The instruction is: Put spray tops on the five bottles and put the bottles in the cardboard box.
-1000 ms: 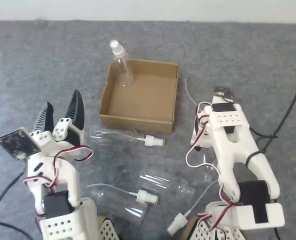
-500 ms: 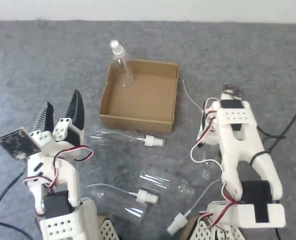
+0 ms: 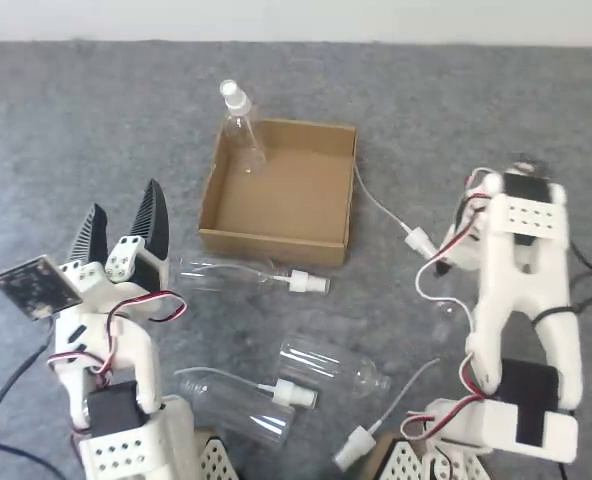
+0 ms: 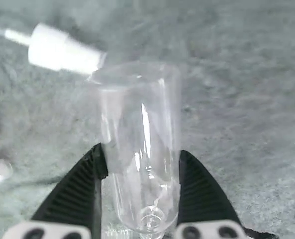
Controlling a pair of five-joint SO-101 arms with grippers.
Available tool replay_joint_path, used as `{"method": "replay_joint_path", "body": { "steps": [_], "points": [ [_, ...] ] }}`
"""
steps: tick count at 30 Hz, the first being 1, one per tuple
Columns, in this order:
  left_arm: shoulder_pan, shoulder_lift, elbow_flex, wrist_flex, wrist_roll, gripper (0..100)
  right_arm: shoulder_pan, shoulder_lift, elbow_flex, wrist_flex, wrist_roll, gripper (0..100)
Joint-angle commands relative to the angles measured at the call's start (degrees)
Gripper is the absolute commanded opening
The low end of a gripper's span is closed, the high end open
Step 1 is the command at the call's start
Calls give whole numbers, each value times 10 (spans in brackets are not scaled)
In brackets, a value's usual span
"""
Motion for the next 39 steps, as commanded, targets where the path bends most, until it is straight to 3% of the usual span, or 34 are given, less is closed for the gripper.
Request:
{"method": "replay_joint_path", "body": {
  "steps": [1, 7, 13, 21, 31, 35, 39],
  "points": [
    [-3, -10, -3, -18, 2, 261, 51, -7, -43, 5, -91, 9],
    [-3, -10, -3, -18, 2, 261, 94, -3, -71, 5, -236, 9],
    [-3, -10, -3, -18, 2, 261, 147, -2, -88, -2, -316, 10],
    [-3, -10, -2, -18, 2, 261, 211, -1, -50, -90, -444, 10],
    [-3, -10, -2, -18, 2, 261, 211, -1, 109, -353, -483, 11],
    [-2, -10, -2, -18, 1, 261, 205, -1, 121, -374, -481, 24],
    [1, -10, -2, -18, -17, 261, 184, -1, 121, -367, -481, 158]
  ]
}}
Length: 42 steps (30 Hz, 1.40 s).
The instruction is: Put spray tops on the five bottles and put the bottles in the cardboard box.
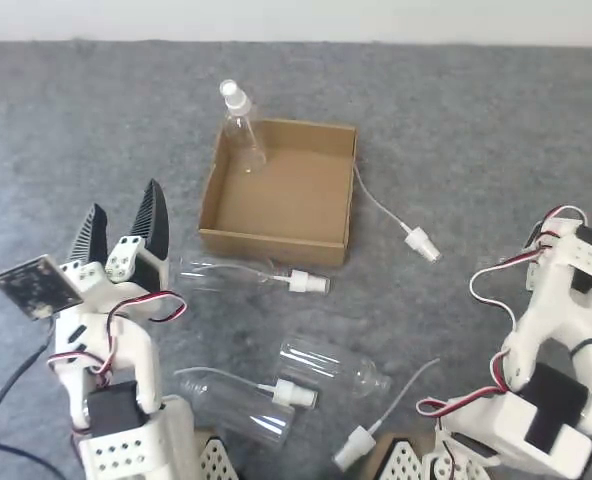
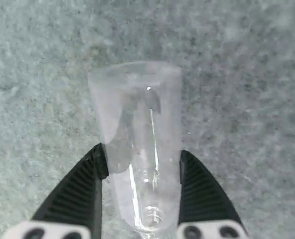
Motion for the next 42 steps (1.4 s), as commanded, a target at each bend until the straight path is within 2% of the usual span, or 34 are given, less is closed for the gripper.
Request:
{"method": "replay_joint_path", "body": {
  "steps": [1, 5, 16, 27, 35, 42],
  "points": [
    [1, -10, -2, -18, -12, 261, -28, -3, -7, 3, -4, 195],
    [1, -10, -2, -18, -12, 261, -54, -8, -8, 29, -4, 275],
    [1, -10, -2, -18, -12, 261, -58, -10, -12, 43, 1, 253],
    [1, -10, -2, -18, -12, 261, -58, -9, -162, 240, 55, 256],
    [1, -10, -2, -18, -12, 261, -58, -9, -223, 331, 196, 256],
    [1, -10, -2, -18, -12, 261, -58, -9, -243, 372, 405, 255]
  ]
}}
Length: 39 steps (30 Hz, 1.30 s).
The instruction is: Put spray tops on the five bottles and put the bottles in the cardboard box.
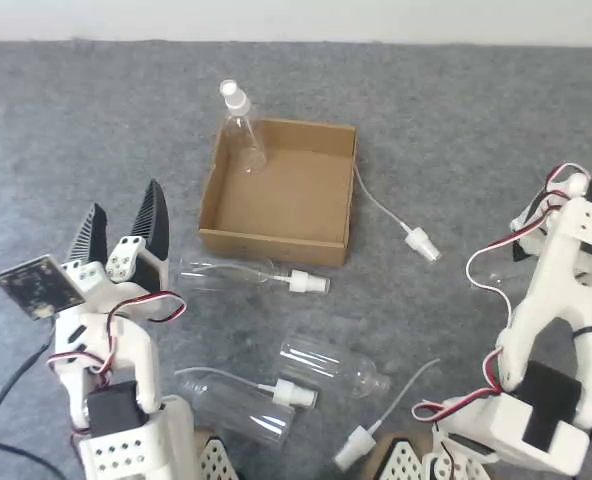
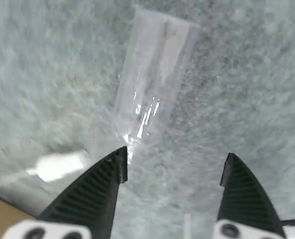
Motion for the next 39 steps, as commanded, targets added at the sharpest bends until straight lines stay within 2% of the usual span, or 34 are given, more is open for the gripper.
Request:
{"method": "replay_joint_path", "body": {
  "steps": [1, 7, 15, 24, 39],
  "points": [
    [1, -10, -2, -18, -5, 261, -10, -9, -34, 17, 166, 254],
    [1, -10, -2, -18, -5, 261, -6, -9, -34, 27, 375, 253],
    [1, -10, -2, -18, -5, 261, -7, -9, -35, 51, 571, 253],
    [1, -10, 2, -21, -6, 261, -9, -9, -35, 49, 875, 256],
    [1, -10, 2, -21, -6, 261, -46, -2, -35, 49, 1118, 256]
  ]
}}
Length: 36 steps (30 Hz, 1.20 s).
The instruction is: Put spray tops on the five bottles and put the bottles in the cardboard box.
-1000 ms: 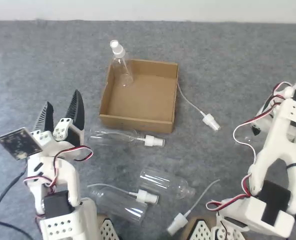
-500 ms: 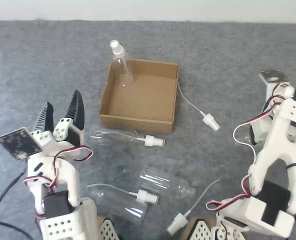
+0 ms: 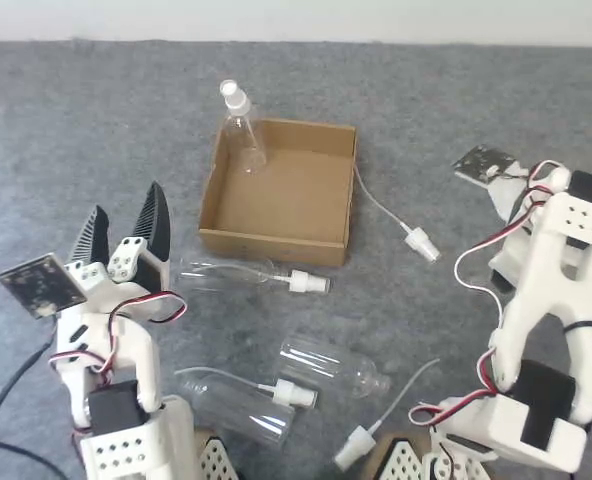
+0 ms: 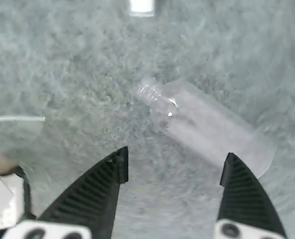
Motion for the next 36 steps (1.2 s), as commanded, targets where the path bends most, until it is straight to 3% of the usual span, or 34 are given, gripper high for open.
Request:
{"method": "replay_joint_path", "body": {
  "steps": [1, 13, 36],
  "points": [
    [1, -10, -7, -21, -4, 261, -7, -2, -34, 0, 89, 256],
    [1, -10, -6, -21, -4, 261, -6, 44, -32, -1, 235, 257],
    [2, -10, -6, -21, -4, 261, 55, 191, -34, -162, 232, 253]
  ]
}}
